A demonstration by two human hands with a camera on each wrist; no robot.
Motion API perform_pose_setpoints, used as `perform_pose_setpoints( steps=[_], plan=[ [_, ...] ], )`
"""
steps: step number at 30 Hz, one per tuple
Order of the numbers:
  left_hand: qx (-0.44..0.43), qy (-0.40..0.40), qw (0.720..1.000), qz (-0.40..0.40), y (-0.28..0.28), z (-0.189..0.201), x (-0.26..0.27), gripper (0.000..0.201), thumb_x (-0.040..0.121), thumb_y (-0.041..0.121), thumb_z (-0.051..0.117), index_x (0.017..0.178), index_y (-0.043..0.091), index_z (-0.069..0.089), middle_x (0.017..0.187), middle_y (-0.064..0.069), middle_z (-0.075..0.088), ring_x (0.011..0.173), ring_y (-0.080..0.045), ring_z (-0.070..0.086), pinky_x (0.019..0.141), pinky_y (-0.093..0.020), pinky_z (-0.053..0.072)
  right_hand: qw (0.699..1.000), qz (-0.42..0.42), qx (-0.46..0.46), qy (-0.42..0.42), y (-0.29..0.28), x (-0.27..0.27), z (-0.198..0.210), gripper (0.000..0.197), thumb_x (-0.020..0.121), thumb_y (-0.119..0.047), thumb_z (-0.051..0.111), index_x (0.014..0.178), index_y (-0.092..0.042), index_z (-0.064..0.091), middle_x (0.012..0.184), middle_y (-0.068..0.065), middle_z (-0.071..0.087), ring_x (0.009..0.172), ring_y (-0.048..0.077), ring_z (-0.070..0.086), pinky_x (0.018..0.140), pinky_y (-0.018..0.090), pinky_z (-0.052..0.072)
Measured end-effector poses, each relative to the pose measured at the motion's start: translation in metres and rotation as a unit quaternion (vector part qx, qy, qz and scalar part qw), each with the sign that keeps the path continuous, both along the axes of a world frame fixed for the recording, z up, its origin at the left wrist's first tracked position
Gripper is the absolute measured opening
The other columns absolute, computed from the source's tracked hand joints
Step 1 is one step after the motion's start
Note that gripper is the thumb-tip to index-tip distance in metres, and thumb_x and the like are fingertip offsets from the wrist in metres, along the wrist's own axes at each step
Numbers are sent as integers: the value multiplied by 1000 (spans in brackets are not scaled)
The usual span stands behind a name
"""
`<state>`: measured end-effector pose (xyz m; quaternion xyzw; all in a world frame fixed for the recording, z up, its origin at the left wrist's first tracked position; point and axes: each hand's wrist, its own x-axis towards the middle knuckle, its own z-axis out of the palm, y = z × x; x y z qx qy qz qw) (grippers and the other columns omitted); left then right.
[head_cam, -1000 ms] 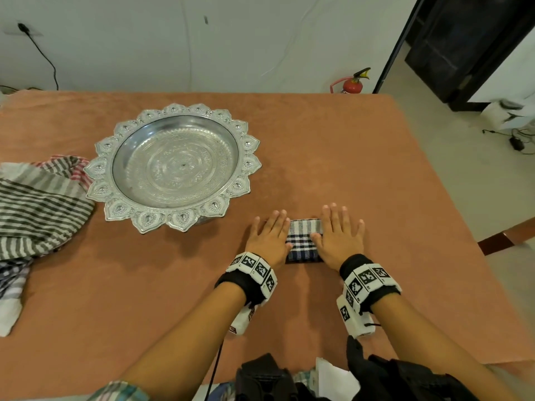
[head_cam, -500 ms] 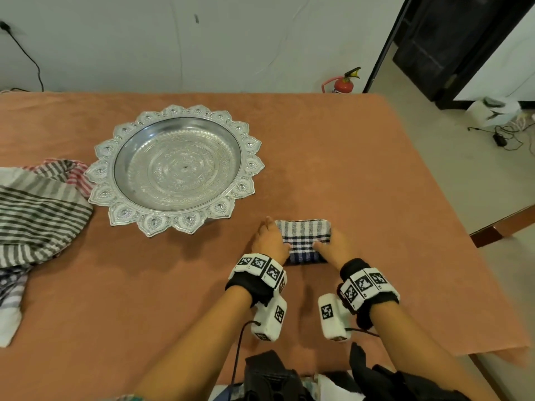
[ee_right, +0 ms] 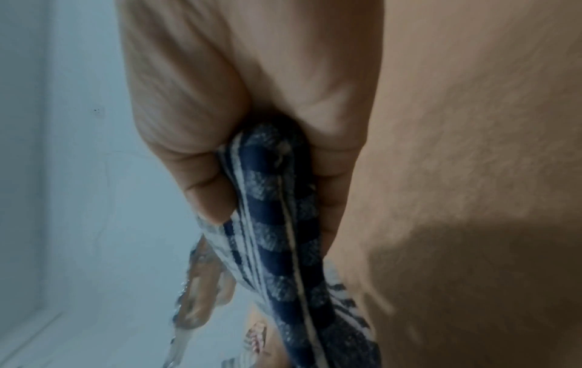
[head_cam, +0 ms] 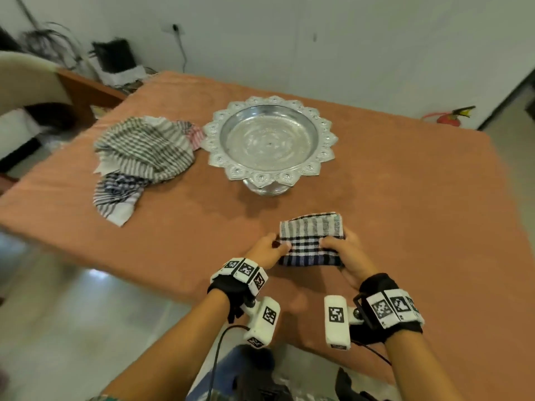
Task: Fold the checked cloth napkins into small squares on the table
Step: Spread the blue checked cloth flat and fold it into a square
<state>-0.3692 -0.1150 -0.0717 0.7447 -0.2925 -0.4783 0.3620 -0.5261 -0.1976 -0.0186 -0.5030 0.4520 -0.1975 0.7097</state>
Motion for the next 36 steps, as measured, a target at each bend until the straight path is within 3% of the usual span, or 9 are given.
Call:
perform_pose_setpoints(
  steps=[4,6,9,14,18,24,27,32,36],
  plan=[
    [-12,52,994,96,50,18,20,39,85,46,58,99,9,60,96,-11,64,85,-23,60,87,-43,50,997,40,29,-66,24,28,5,37,85,10,51,117,-8,52,102,6,66,90,22,63,73,28,55],
    [-36,110,982,152,76,26,36,30,91,35,55,98,6,61,91,-11,65,78,-22,61,77,-38,52,993,81,33,-82,39,50,10,37,85,10,50,117,-7,53,102,7,66,89,21,63,73,27,56],
    [-88,202,945,241,109,32,70,23,89,20,59,101,0,61,101,-20,63,85,-29,60,86,-43,49,988,123,20,-87,60,91,18,34,85,9,50,115,-8,55,102,8,67,89,21,64,76,29,55],
    [-168,240,915,279,144,38,136,19,91,3,53,109,0,58,97,-13,66,72,-15,68,67,-26,57,989,131,-29,-56,88,168,22,31,86,7,52,110,-11,57,102,8,67,90,22,63,81,35,51],
    [-201,226,911,279,168,49,215,34,88,-6,52,122,0,52,102,-11,65,83,-19,65,70,-27,57,990,123,-69,-16,109,247,21,33,85,1,58,115,-10,54,112,11,66,101,26,63,92,42,51],
    [-196,201,914,293,195,58,338,51,84,-12,54,132,1,42,111,-15,60,96,-28,60,82,-39,54,988,115,-101,0,143,367,29,30,86,-7,60,114,-16,51,112,6,64,101,23,63,89,42,52],
    [-179,169,927,285,191,67,397,63,79,-3,67,136,5,41,124,-16,56,112,-33,57,100,-52,45,986,111,-121,3,142,415,35,33,87,-9,62,117,-14,51,114,7,64,100,23,64,88,43,53],
    [-199,113,932,283,150,92,474,60,76,-3,69,124,5,35,121,-23,54,105,-32,57,99,-53,45,986,97,-136,0,111,484,54,44,83,-23,69,121,-15,47,119,5,61,106,23,62,90,43,52],
    [-196,8,950,243,96,113,541,49,79,3,67,101,23,27,110,-19,53,96,-30,58,91,-56,48,986,56,-154,-18,61,547,63,35,84,-15,67,110,-12,44,113,11,61,98,24,64,86,43,54]
  ],
)
